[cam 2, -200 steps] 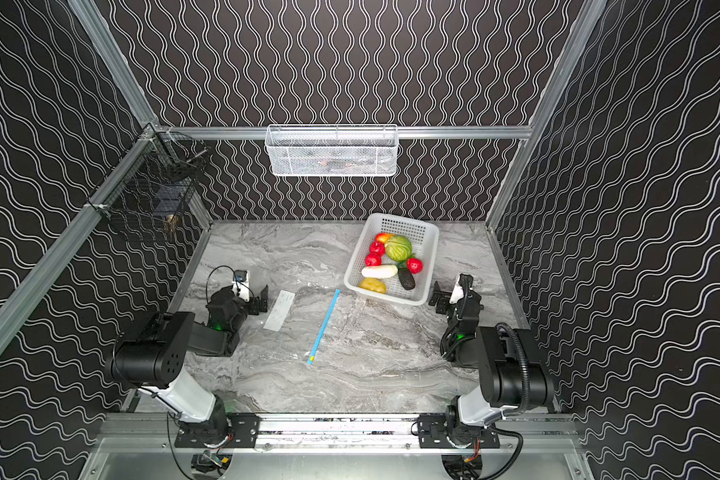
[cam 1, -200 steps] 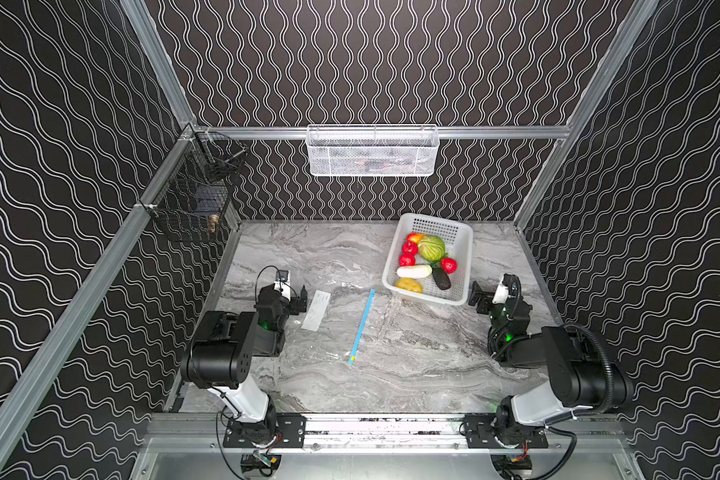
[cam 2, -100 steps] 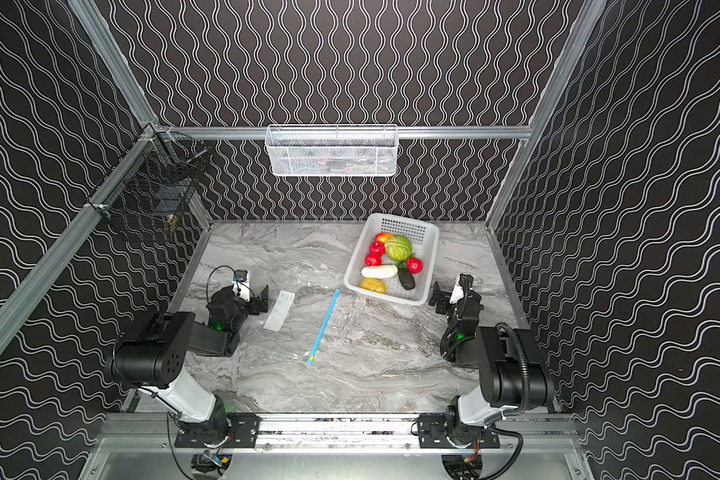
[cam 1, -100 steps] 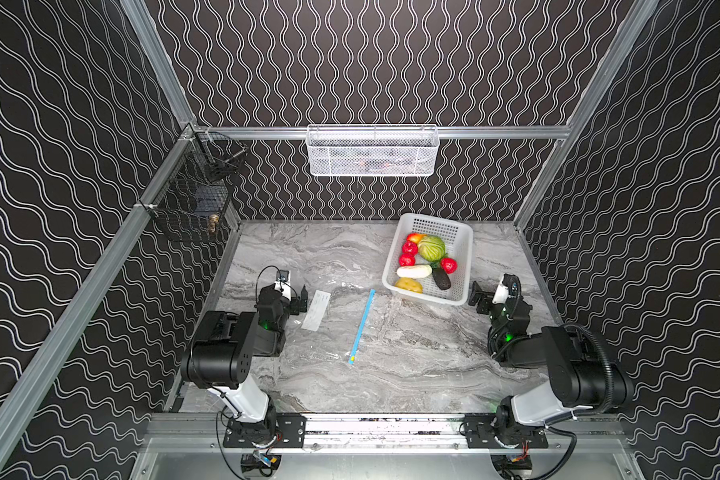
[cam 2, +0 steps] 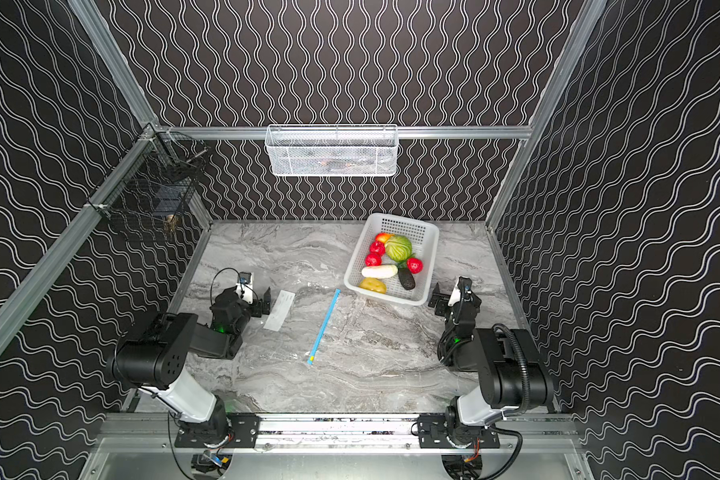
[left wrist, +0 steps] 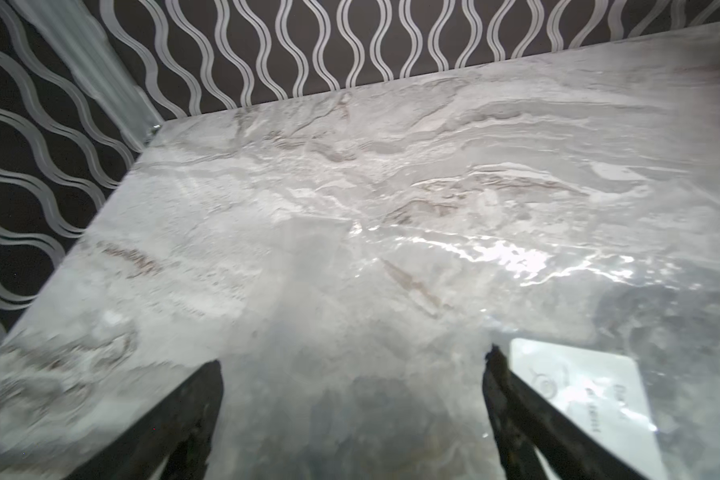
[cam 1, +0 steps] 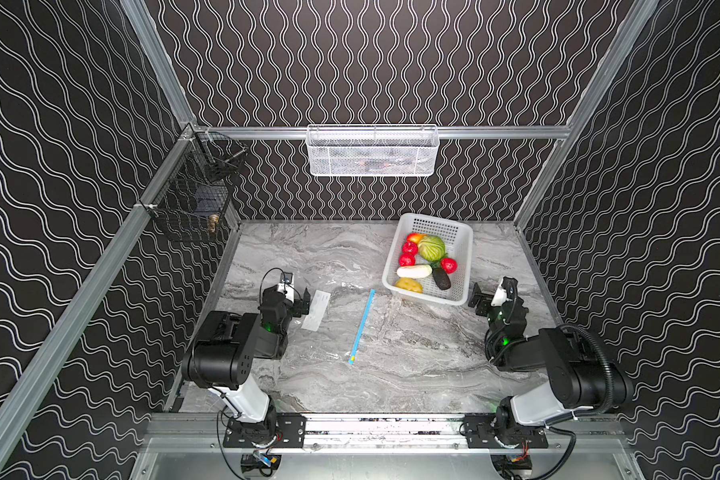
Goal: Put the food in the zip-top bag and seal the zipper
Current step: 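Reach the left gripper to the blue zipper while the right moves over the basket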
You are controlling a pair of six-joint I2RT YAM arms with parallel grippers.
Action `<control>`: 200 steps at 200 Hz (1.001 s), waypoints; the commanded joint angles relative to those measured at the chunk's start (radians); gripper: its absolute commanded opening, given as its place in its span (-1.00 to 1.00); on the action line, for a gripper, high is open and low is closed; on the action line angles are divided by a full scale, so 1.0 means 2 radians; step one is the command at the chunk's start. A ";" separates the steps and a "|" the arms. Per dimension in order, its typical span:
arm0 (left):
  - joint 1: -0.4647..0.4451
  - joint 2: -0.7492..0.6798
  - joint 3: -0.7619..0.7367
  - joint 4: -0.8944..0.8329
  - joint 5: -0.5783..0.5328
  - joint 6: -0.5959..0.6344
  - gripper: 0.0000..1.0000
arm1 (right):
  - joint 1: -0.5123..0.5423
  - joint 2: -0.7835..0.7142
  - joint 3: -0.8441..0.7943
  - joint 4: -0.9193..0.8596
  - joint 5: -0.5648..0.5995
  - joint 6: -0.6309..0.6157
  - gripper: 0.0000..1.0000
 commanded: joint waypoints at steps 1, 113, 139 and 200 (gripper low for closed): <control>0.000 -0.027 -0.002 0.008 -0.063 -0.022 0.98 | 0.007 -0.001 -0.006 0.050 0.053 -0.005 0.99; -0.001 -0.133 0.129 -0.335 0.041 -0.035 0.98 | 0.024 -0.134 0.150 -0.290 0.070 0.080 0.98; -0.002 -0.162 0.194 -0.447 0.096 -0.016 0.98 | 0.034 -0.113 0.253 -0.465 0.083 0.124 0.99; -0.042 -0.201 0.296 -0.659 0.171 0.001 0.98 | 0.076 -0.099 0.314 -0.586 0.088 0.150 0.99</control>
